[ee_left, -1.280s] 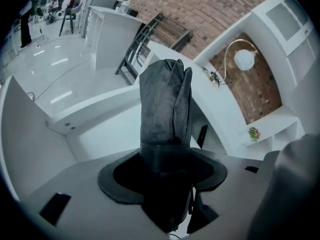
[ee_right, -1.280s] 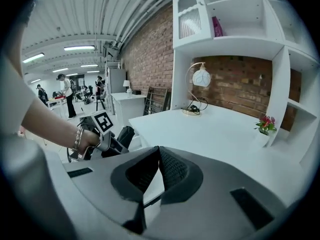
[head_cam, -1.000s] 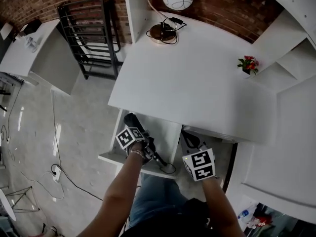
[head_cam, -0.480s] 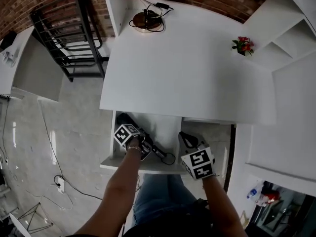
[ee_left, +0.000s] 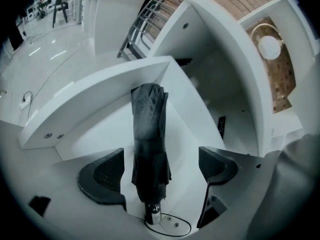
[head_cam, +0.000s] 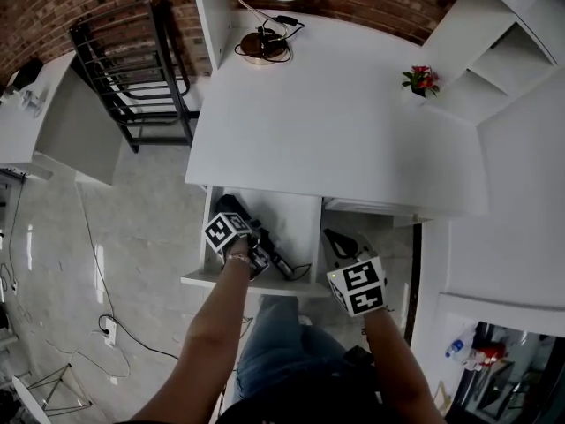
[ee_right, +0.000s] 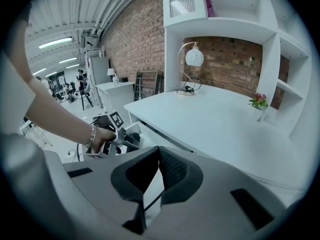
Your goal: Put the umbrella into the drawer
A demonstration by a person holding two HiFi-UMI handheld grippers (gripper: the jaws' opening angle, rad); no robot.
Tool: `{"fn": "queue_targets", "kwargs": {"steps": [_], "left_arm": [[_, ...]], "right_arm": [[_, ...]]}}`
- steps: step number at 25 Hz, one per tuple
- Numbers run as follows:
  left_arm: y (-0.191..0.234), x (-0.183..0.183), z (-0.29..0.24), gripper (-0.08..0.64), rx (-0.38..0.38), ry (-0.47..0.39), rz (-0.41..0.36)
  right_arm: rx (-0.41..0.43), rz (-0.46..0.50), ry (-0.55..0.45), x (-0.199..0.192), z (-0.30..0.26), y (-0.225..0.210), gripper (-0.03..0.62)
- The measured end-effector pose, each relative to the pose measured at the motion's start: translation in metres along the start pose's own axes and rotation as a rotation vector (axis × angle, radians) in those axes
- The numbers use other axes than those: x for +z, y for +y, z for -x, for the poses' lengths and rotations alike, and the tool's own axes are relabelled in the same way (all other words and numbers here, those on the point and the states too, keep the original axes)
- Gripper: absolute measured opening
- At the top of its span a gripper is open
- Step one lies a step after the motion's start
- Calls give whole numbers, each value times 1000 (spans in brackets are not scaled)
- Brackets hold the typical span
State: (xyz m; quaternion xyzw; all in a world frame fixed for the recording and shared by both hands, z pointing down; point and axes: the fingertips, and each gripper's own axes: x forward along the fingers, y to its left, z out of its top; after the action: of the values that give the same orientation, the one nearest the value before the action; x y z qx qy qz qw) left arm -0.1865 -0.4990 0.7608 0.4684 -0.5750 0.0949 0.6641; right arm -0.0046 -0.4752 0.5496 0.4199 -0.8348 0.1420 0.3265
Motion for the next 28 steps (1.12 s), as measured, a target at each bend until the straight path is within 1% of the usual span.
{"fn": "queue_targets", "kwargs": {"steps": [4, 6, 8, 11, 14, 16, 18, 19, 20, 21, 22, 23, 25, 28], "left_arm": [[-27, 0, 49, 437, -73, -60, -104], [-44, -1, 79, 437, -121, -111, -164], [-62, -5, 112, 437, -171, -174, -239], [-90, -20, 169, 437, -225, -294, -416], [-110, -42, 226, 435, -266, -416, -592], [-118, -58, 264, 391, -290, -507, -689], [-124, -73, 305, 285, -328, -627, -785], [-126, -79, 327, 234, -343, -700, -831], [-126, -84, 349, 198, -337, -780, -873], [-125, -88, 370, 96, -305, -861, -917], [-124, -90, 389, -1, -255, -935, -964], [-125, -93, 407, -2, -208, -995, -1014], [-129, -98, 440, -2, -157, -1084, -1090], [-136, -99, 485, -2, -132, -1200, -1121]], "right_arm": [[-8, 31, -69, 7, 36, -1, 0], [-12, 35, -110, 12, 57, 0, 0], [-22, 43, -150, 17, 80, 2, 0], [-34, 50, -227, 26, 117, 4, 0], [-13, 57, -349, 39, 159, 12, 0], [-3, 69, -410, 46, 188, 20, 0], [-17, 96, -450, 52, 214, 26, 0], [-28, 112, -471, 55, 226, 30, 0], [-39, 127, -492, 59, 237, 33, 0], [-50, 141, -514, 62, 247, 36, 0], [-60, 155, -534, 66, 258, 39, 0], [-69, 169, -555, 69, 267, 42, 0], [-88, 195, -593, 77, 283, 47, 0], [-120, 211, -648, 92, 304, 51, -1]]}}
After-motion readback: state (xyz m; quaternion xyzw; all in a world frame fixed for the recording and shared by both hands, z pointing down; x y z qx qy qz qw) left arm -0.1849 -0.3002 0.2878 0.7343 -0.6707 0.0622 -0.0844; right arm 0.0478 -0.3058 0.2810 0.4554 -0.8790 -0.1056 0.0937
